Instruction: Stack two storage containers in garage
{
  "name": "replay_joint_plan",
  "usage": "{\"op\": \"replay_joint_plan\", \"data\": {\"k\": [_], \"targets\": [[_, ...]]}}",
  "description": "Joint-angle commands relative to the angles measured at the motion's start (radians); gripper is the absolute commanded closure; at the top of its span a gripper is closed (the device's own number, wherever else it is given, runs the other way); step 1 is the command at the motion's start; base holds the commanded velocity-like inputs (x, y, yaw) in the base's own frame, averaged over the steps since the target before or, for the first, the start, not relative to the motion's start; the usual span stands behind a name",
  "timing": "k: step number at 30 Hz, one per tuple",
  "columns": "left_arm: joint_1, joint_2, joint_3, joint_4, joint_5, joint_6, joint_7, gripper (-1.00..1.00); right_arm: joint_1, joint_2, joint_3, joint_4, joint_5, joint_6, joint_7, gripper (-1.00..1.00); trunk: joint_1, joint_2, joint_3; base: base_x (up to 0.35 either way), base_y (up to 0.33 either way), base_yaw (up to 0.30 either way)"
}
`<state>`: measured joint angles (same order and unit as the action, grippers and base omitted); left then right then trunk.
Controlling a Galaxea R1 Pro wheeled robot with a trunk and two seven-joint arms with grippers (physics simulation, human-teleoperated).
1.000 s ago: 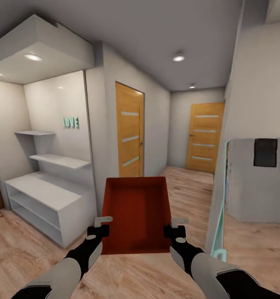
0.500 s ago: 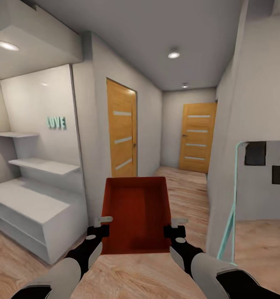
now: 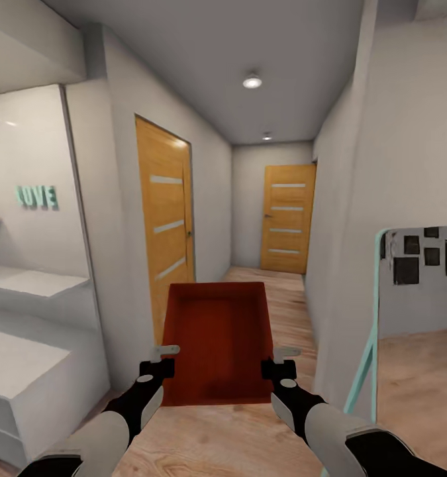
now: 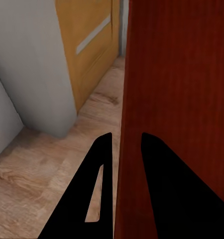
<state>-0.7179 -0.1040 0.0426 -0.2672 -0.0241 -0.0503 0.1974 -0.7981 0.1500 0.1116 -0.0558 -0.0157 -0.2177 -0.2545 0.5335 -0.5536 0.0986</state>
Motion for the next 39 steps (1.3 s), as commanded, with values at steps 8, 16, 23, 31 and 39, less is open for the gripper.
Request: {"op": "replay_joint_plan", "data": {"k": [8,16,23,31,39], "targets": [[0.0,0.04,0.022,0.003,-0.002,-0.003,0.011,1.0,-0.001,-0.001,-0.02,-0.003,0.003,-0.007,-0.009,1.0,0.001,0.0,0.0,0.33,0.147,-0.282],[0.0,0.04,0.022,0.003,-0.002,-0.003,0.011,1.0,-0.001,-0.001,-0.02,-0.003,0.003,-0.007,-0.009,1.0,0.001,0.0,0.0,0.33,0.147,-0.282],[0.0,0.04,0.022,0.003,-0.002,-0.003,0.011,1.0,-0.001,-0.001,-0.02,-0.003,0.004,-0.007,-0.009,1.0,0.001,0.0,0.0,0.33,0.147,-0.112],[0.0,0.04,0.022,0.004,-0.003,-0.003,0.011,1.0,-0.001,-0.001,-0.02,-0.003,0.005,-0.008,-0.009,1.0,0.001,0.0,0.0,0.33,0.131,0.0],[0.0,0.04,0.022,0.005,-0.004,-0.005,0.011,1.0,-0.001,-0.001,-0.02,-0.003,0.005,-0.008,-0.009,1.0,0.001,0.0,0.0,0.33,0.107,0.0]]}}
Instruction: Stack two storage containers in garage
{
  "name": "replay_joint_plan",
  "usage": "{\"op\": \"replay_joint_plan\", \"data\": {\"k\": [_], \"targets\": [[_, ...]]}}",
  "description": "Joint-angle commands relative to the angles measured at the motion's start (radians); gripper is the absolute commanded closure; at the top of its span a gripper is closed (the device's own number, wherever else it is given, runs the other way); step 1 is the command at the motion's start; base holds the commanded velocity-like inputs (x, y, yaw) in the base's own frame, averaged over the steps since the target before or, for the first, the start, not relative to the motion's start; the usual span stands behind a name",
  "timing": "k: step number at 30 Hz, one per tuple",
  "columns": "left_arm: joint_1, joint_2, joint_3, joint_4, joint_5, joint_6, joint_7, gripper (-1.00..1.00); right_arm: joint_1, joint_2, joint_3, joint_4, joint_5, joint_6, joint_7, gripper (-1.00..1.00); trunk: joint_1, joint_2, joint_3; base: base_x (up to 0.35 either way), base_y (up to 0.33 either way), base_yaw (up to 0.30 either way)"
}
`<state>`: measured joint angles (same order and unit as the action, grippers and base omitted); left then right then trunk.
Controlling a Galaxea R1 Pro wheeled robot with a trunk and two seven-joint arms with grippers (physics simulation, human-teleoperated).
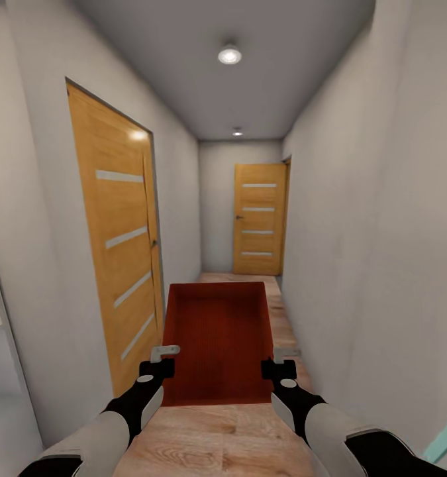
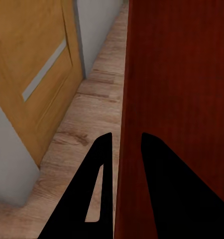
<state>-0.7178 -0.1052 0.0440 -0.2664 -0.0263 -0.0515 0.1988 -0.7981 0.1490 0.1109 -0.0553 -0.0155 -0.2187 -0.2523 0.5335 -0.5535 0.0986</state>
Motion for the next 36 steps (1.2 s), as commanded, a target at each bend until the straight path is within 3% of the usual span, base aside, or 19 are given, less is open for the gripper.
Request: {"op": "replay_joint_plan", "data": {"k": [1,7,20,36], "targets": [[0.0,0.041,0.02,0.004,-0.001,-0.004,0.01,1.0,-0.001,0.0,-0.019,-0.003,0.005,-0.007,-0.012,1.0,0.001,0.0,0.0,0.33,0.1,0.0],[0.0,0.041,0.02,0.004,-0.001,-0.004,0.01,1.0,-0.001,0.0,-0.019,-0.003,0.005,-0.007,-0.012,1.0,0.001,0.0,0.0,0.33,0.091,-0.017],[0.0,0.041,0.02,0.009,-0.001,-0.004,0.01,1.0,-0.001,0.001,-0.019,-0.003,0.003,-0.007,-0.012,1.0,0.001,0.0,0.0,0.33,0.08,-0.205],[0.0,0.059,0.022,0.01,0.0,-0.003,0.01,1.0,-0.001,0.0,-0.019,-0.003,0.003,-0.007,-0.012,1.0,0.001,0.0,0.0,0.33,0.075,-0.012]]}}
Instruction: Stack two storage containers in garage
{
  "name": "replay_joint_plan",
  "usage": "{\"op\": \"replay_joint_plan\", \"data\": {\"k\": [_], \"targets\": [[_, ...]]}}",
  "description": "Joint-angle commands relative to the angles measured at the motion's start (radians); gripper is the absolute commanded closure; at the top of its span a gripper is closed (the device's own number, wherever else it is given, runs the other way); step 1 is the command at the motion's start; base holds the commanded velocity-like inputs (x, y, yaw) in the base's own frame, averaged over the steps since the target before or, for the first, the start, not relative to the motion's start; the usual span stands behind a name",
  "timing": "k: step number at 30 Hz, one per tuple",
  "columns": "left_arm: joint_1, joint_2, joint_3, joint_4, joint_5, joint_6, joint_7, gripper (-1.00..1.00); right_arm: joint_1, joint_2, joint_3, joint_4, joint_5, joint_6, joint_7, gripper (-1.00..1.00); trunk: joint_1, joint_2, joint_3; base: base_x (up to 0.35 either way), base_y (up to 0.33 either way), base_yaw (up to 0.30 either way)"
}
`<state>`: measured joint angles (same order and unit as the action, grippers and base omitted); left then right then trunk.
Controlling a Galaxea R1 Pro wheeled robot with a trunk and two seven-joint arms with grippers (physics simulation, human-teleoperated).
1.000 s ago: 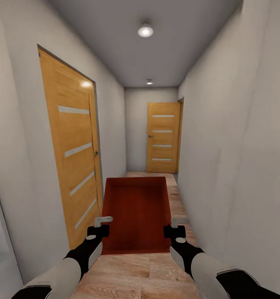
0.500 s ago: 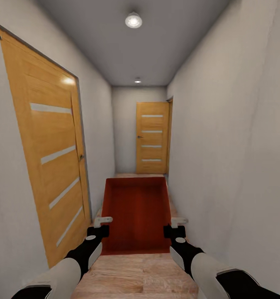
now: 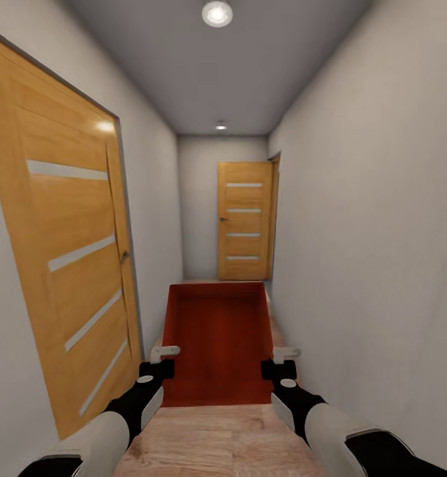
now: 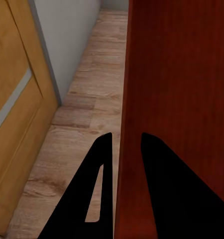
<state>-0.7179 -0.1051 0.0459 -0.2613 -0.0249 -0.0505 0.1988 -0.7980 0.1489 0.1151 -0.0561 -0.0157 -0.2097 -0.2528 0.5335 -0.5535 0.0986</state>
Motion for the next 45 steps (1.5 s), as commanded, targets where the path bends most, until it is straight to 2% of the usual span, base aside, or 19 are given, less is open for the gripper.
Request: {"op": "replay_joint_plan", "data": {"k": [1,26,45], "targets": [[0.0,0.059,0.02,0.005,-0.001,-0.004,0.01,1.0,-0.001,0.0,-0.023,-0.002,0.003,-0.016,-0.011,1.0,0.001,0.0,0.0,0.329,0.073,0.0],[0.0,0.059,0.019,0.007,-0.001,-0.003,0.01,1.0,-0.001,0.0,-0.023,-0.001,0.002,-0.014,-0.011,1.0,0.001,0.0,0.0,0.329,0.072,0.0],[0.0,0.059,0.019,0.007,-0.001,-0.004,0.01,1.0,-0.001,0.001,-0.023,-0.001,0.002,-0.015,-0.011,1.0,0.001,0.0,0.0,0.329,0.006,-0.032]]}}
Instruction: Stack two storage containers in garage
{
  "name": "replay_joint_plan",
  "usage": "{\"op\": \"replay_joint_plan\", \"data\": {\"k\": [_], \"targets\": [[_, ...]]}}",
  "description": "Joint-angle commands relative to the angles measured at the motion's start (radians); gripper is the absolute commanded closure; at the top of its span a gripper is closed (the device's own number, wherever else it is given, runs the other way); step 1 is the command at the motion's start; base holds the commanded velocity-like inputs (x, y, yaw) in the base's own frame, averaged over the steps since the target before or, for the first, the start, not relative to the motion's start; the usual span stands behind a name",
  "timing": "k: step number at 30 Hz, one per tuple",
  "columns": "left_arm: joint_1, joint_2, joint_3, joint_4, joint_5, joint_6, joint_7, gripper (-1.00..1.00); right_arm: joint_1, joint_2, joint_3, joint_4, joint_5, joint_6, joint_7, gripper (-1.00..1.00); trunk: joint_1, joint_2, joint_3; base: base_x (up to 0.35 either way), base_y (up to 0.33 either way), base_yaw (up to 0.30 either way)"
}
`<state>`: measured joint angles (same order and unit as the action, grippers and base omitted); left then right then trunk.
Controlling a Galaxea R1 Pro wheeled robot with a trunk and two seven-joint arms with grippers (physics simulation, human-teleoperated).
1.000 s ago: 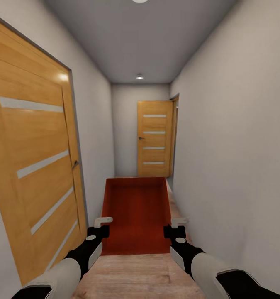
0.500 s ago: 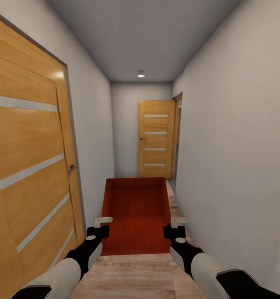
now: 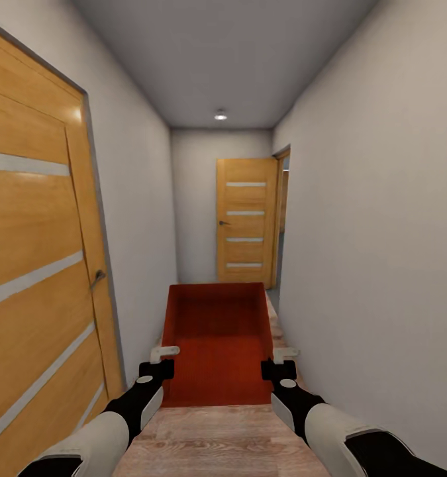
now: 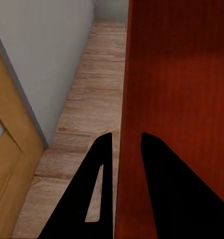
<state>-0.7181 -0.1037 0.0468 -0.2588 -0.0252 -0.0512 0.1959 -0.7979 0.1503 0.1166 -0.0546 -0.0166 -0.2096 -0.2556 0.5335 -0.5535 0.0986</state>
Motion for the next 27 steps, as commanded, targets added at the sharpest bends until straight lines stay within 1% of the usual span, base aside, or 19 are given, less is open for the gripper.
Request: {"op": "replay_joint_plan", "data": {"k": [1,6,27], "targets": [[0.0,0.058,0.018,0.004,-0.001,-0.004,0.013,1.0,-0.001,0.0,-0.025,-0.002,0.003,-0.015,-0.008,1.0,0.001,0.0,0.0,0.329,0.0,-0.169],[0.0,0.058,0.018,0.004,-0.001,-0.004,0.013,1.0,-0.001,0.0,-0.025,-0.002,0.003,-0.015,-0.008,1.0,0.001,0.0,0.0,0.329,0.0,-0.056],[0.0,0.058,0.018,0.004,-0.001,-0.003,0.013,1.0,-0.001,0.0,-0.025,-0.002,0.004,-0.016,-0.008,1.0,0.001,0.0,0.0,0.329,0.0,-0.002]]}}
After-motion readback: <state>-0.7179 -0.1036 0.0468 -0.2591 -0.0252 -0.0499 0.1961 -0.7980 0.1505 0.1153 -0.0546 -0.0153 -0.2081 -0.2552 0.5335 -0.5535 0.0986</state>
